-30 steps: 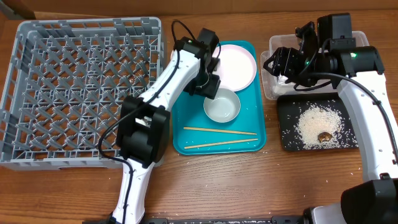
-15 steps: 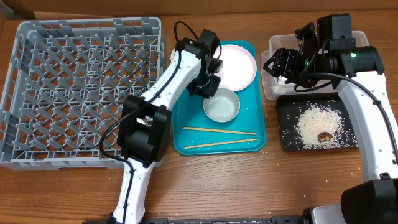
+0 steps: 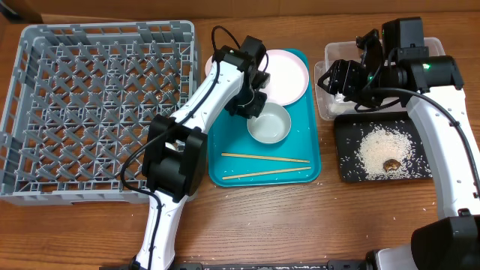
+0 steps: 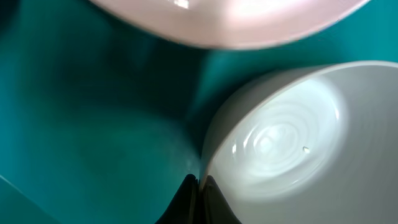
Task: Sort waste into correct bins and load items into the dishwasher
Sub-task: 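Move the left gripper to the white bowl and grasp its rim, then lift the white bowl with the left gripper and place it in the rack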
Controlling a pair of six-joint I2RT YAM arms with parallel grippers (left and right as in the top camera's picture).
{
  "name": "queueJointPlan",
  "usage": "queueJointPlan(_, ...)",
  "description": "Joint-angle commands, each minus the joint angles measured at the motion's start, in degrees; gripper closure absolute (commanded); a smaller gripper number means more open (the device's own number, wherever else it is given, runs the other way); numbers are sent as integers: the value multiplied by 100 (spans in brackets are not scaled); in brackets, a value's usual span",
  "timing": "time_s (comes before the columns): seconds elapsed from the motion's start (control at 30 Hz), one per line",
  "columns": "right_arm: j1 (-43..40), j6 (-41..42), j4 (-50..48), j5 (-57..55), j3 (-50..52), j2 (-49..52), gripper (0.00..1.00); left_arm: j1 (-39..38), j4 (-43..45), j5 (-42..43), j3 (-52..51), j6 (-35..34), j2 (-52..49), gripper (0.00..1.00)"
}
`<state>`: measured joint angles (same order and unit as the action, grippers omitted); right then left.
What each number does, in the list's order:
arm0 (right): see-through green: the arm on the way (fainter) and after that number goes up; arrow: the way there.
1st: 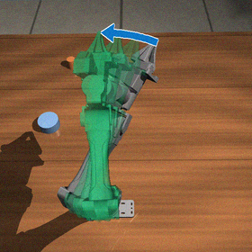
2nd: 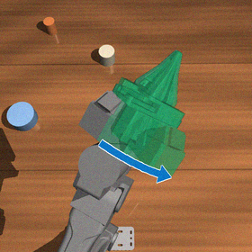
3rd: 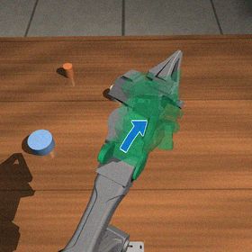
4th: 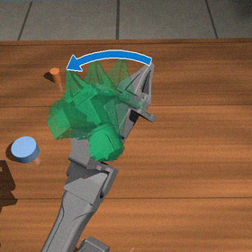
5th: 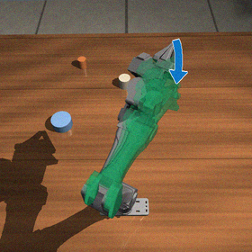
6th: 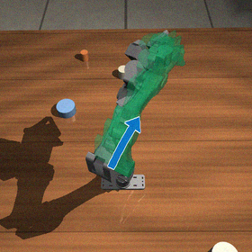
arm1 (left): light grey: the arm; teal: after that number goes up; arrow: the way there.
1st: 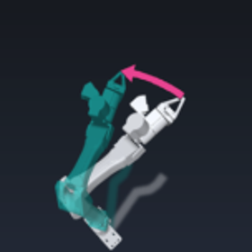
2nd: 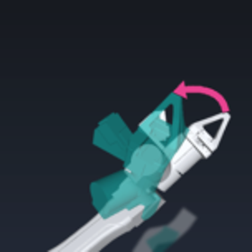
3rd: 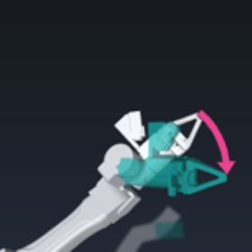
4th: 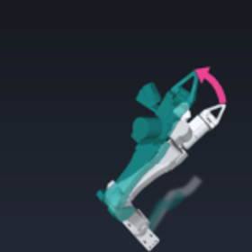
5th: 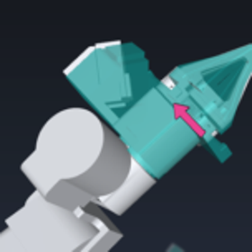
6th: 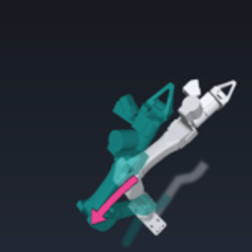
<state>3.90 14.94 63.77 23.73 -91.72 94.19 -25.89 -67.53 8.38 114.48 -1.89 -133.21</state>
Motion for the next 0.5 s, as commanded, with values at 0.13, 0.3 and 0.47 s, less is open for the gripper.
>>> queueJointPlan(0.13,15,-42,-31,-11,-55,-33,26,125,-1093,-4,1040,72,304,96)
queueJointPlan(0.3,13,-151,-66,-11,-55,-33,26,310,-1591,-715,1976,101,863,96)
queueJointPlan(0.47,15,-146,-146,-7,-55,-33,26,590,-1294,-3064,2181,-501,1405,96)
